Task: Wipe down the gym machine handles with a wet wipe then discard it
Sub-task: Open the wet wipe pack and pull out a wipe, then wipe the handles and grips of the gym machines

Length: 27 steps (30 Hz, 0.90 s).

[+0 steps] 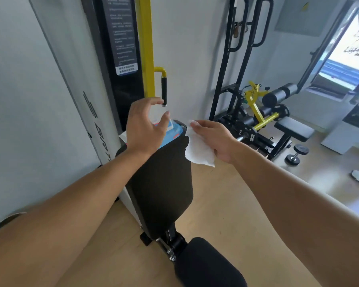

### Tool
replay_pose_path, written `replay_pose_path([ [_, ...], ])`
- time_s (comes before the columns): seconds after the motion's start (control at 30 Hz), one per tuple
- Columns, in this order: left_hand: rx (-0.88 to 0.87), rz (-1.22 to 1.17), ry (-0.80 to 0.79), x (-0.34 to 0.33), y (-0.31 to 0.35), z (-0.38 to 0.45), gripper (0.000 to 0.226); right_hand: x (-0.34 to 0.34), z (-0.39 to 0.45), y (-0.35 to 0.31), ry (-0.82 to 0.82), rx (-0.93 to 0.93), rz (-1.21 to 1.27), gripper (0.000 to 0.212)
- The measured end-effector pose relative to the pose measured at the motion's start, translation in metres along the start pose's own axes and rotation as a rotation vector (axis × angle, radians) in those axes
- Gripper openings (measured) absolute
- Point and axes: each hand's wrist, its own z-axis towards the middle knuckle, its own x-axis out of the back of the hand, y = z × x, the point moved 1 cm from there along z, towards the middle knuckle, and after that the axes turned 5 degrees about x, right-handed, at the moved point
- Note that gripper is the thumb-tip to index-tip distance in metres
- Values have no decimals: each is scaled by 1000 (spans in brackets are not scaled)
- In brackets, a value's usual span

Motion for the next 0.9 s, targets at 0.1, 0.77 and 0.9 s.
replay_pose_path([
  [0.1,47,-89,-20,-37,36,-28,28,45,-9,14,-88,17,55,22],
  [0.77,1168,-741,-175,-299,168,-178,31,336,-50,91,-119,-117,119,19],
  [0.9,1156,-636,-129,-320,158,-175,22,342,-32,98,-127,-170,86,22],
])
